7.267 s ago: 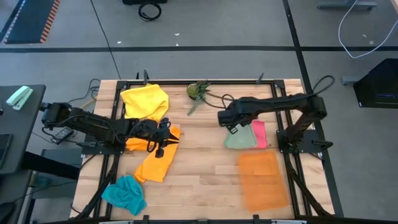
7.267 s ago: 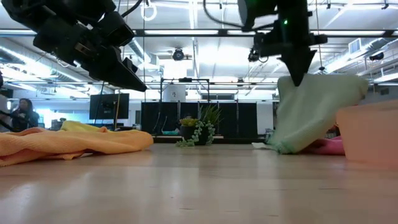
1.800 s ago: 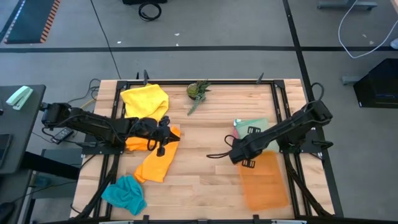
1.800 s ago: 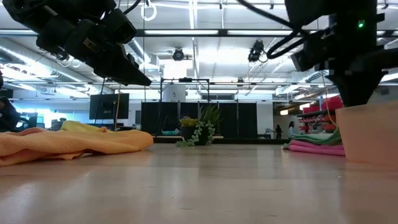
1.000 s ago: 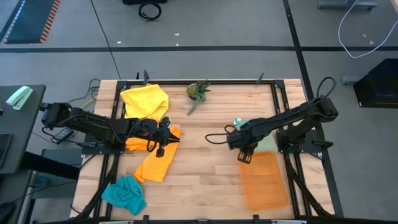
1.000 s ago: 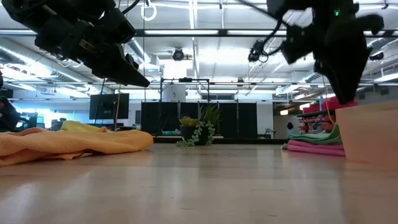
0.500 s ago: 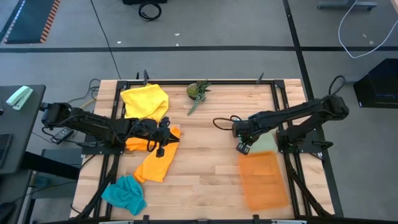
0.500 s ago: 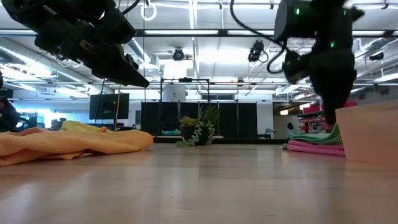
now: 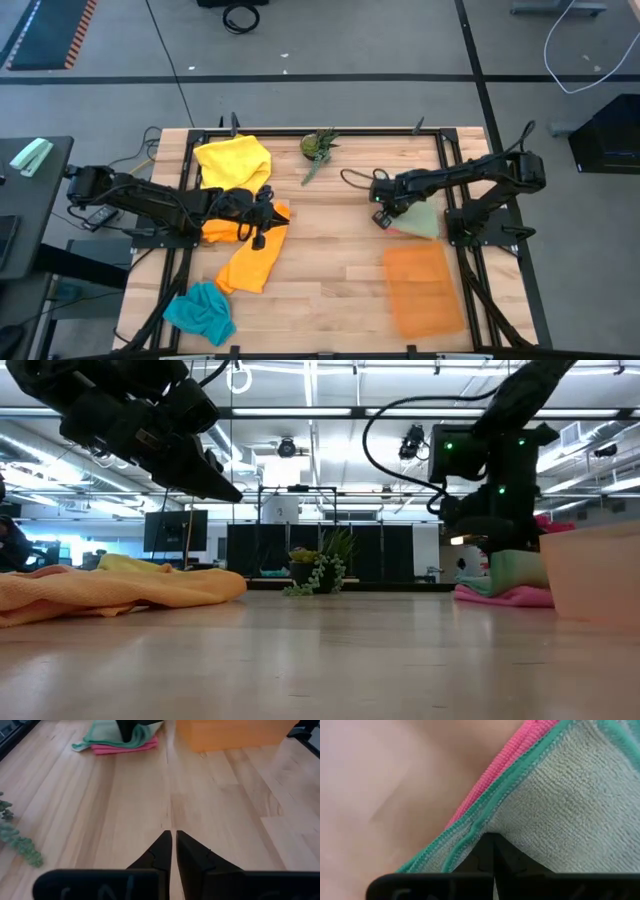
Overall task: Fold microfiber towels
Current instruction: Stack the green microfiber towel on top of the pink microfiber towel
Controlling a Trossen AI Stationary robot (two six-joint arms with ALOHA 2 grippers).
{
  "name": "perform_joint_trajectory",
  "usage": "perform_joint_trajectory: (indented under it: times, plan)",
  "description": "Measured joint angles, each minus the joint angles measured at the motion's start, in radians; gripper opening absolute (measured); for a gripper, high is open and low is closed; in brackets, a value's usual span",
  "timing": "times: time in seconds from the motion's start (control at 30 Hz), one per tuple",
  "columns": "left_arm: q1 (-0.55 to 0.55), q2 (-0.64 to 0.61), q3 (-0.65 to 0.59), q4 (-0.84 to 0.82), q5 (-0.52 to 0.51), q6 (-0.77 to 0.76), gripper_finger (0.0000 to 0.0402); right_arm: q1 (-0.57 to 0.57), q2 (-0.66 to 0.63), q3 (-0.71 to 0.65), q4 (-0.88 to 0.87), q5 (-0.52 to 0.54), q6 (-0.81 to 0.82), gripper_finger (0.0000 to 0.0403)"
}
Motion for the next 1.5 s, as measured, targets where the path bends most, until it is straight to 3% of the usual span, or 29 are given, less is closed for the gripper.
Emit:
perform_joint_trajectory:
  times: [0.17, 0.33, 0.47, 0.57, 0.7, 0.93, 1.13, 1.33, 1.5]
  plan:
    - [0.015, 0.0, 0.0, 0.0, 0.0, 0.0, 0.0035, -0.116, 0.002, 0.03, -0.001, 0.091, -0.1, 0.0001]
    - [0.02, 0.0, 0.0, -0.014, 0.0, 0.004, 0.004, -0.171, -0.011, 0.117, -0.06, 0.086, -0.191, 0.0001]
    - [0.02, 0.0, 0.0, -0.022, 0.0, 0.006, 0.0035, -0.129, -0.018, 0.224, -0.172, 0.074, -0.206, 0.0]
    - [0.02, 0.0, 0.0, -0.022, 0.0, 0.003, 0.003, -0.051, -0.019, 0.26, -0.151, 0.004, -0.209, 0.0]
    - [0.02, 0.0, 0.0, -0.027, 0.0, 0.0, 0.0028, 0.059, -0.006, 0.207, -0.152, 0.03, -0.185, 0.0]
    - [0.02, 0.0, 0.0, -0.028, 0.0, 0.0, 0.0038, 0.132, -0.007, 0.06, -0.122, -0.007, -0.059, 0.0]
    - [0.02, 0.0, 0.0, -0.028, 0.0, 0.001, 0.0032, 0.196, -0.007, 0.1, -0.177, -0.044, -0.075, 0.0]
    - [0.02, 0.0, 0.0, -0.027, 0.0, 0.0, 0.003, 0.205, -0.008, 0.245, -0.376, 0.05, -0.089, 0.0]
    - [0.02, 0.0, 0.0, -0.027, 0.0, -0.002, 0.0036, 0.148, -0.009, 0.233, -0.353, 0.1, -0.108, 0.0]
